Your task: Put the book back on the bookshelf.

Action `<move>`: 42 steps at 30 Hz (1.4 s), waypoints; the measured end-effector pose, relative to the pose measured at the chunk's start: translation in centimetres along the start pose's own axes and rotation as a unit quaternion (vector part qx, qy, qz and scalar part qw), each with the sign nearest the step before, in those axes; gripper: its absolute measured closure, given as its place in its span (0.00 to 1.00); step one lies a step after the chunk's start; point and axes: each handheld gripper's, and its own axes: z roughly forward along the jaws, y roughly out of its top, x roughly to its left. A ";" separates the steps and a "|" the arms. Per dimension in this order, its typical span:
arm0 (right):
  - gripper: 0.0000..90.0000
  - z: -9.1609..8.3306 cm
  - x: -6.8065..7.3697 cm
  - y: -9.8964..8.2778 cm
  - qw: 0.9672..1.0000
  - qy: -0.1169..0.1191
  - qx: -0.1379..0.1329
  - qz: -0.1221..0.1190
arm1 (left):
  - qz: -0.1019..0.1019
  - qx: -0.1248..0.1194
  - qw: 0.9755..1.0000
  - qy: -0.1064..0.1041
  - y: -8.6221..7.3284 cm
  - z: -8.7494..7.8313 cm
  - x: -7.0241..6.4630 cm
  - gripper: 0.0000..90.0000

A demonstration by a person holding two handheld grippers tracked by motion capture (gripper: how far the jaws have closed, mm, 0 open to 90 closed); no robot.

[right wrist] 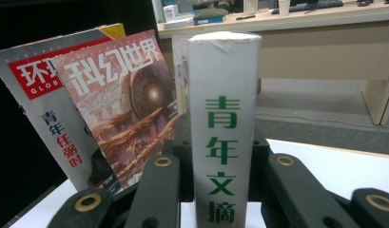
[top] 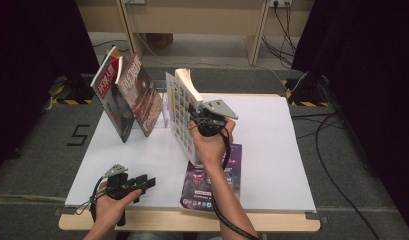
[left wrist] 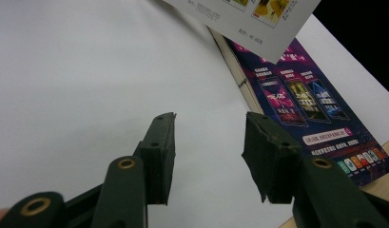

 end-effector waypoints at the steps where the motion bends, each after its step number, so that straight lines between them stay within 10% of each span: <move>1: 0.83 0.1 0.1 0.1 1.000 0.000 -0.001 0.002 | 0.000 0.000 1.000 0.000 0.0 0.0 0.0 0.59; 42: 0.83 7.8 0.5 3.3 0.998 -0.037 -0.046 0.012 | -0.005 -0.002 1.000 -0.003 0.1 -0.1 0.5 0.59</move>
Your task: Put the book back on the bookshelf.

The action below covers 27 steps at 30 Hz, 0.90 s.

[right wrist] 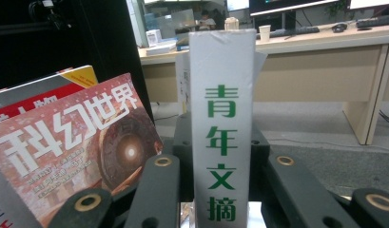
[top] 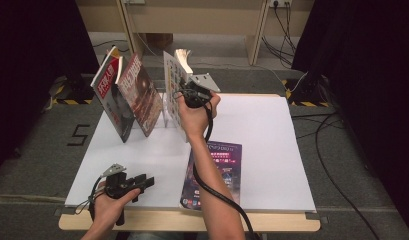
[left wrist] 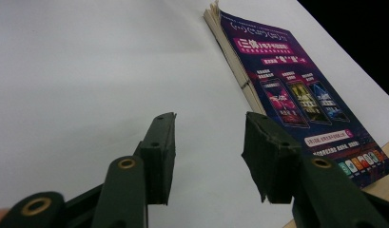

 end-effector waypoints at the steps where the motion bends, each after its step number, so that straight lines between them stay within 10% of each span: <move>1: 0.83 0.2 0.0 0.0 1.000 -0.003 0.000 0.001 | 0.001 -0.001 1.000 -0.001 0.0 0.0 0.0 0.59; 27: 0.82 -0.3 0.5 -3.2 1.000 -0.028 -0.006 -0.009 | 0.000 -0.002 1.000 -0.001 0.0 -0.1 0.1 0.59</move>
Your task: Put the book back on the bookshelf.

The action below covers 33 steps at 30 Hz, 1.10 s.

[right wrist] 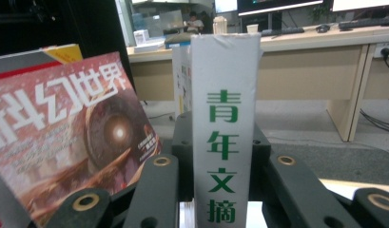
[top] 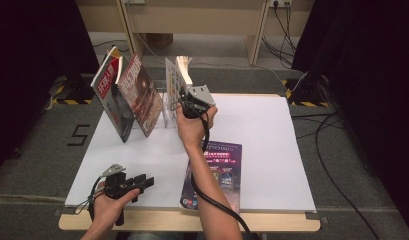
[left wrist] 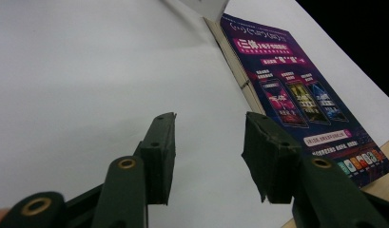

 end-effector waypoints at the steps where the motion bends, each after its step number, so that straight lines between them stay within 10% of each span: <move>1: 0.82 -0.2 0.0 -0.1 1.000 0.001 0.004 -0.001 | 0.000 0.000 1.000 0.000 0.0 0.0 0.0 0.59; 33: 0.79 -1.6 -1.4 1.0 0.994 0.029 0.103 0.006 | 0.001 0.006 1.000 -0.003 -0.1 0.2 -0.1 0.59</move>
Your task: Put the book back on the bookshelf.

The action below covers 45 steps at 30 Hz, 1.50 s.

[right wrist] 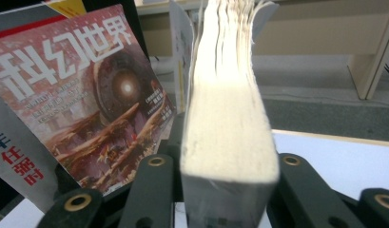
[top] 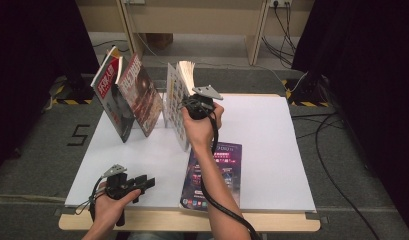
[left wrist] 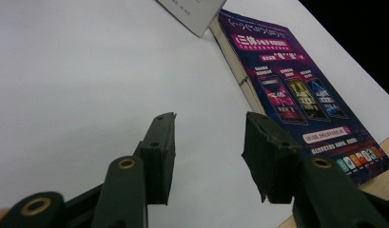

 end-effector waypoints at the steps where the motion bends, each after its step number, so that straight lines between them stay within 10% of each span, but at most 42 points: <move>1: 0.80 0.1 0.0 0.1 1.000 -0.003 0.004 0.001 | 0.001 0.001 1.000 0.000 0.0 0.0 0.0 0.59; 16: 0.83 0.4 -0.2 0.7 1.000 -0.002 0.022 0.001 | 0.003 0.004 1.000 -0.003 -0.1 0.1 -0.1 0.59; 45: 0.83 4.8 0.9 2.4 0.999 -0.027 -0.031 -0.008 | -0.003 -0.002 1.000 -0.008 -0.1 0.0 0.3 0.59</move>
